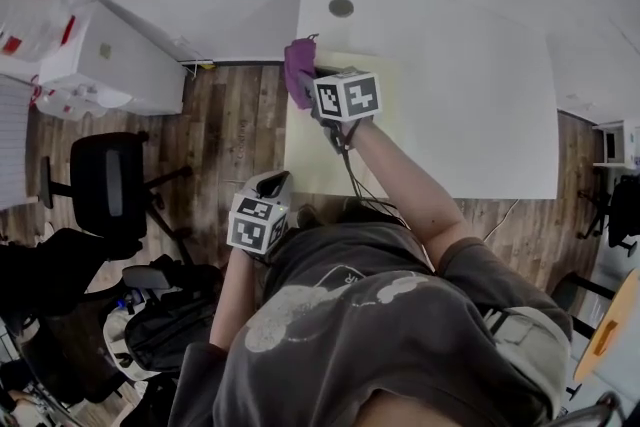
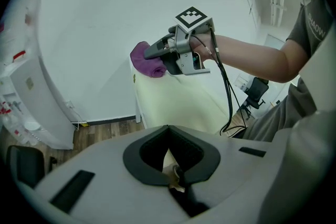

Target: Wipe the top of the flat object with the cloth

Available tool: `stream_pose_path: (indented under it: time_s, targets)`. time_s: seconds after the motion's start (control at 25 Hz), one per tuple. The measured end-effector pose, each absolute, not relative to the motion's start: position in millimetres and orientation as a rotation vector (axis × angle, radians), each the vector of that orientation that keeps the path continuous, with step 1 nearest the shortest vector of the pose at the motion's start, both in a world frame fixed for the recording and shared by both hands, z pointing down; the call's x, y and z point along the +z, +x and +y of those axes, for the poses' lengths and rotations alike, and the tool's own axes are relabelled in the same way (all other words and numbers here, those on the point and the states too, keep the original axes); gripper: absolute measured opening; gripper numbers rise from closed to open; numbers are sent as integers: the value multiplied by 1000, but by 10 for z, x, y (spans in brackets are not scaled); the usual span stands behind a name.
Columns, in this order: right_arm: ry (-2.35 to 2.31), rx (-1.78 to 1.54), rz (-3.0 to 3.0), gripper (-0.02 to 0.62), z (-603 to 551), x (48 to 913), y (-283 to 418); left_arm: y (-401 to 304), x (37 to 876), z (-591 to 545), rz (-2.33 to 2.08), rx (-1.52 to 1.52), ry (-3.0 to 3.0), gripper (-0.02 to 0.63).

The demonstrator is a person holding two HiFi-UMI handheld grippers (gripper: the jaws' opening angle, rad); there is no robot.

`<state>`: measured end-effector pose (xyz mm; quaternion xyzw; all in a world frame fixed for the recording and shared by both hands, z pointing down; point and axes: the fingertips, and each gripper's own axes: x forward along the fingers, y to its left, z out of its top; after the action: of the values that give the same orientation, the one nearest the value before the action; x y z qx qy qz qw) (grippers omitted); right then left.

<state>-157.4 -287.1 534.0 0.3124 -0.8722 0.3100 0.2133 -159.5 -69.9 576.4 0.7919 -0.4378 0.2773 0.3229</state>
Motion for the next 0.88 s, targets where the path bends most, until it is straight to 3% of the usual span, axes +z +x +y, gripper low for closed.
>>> stream_pose_path:
  time_s: [0.88]
  targets:
    - [1004,832,-2254,72,-3025,5554,-939,-1605,5792,-687,-1220,762,2021,0]
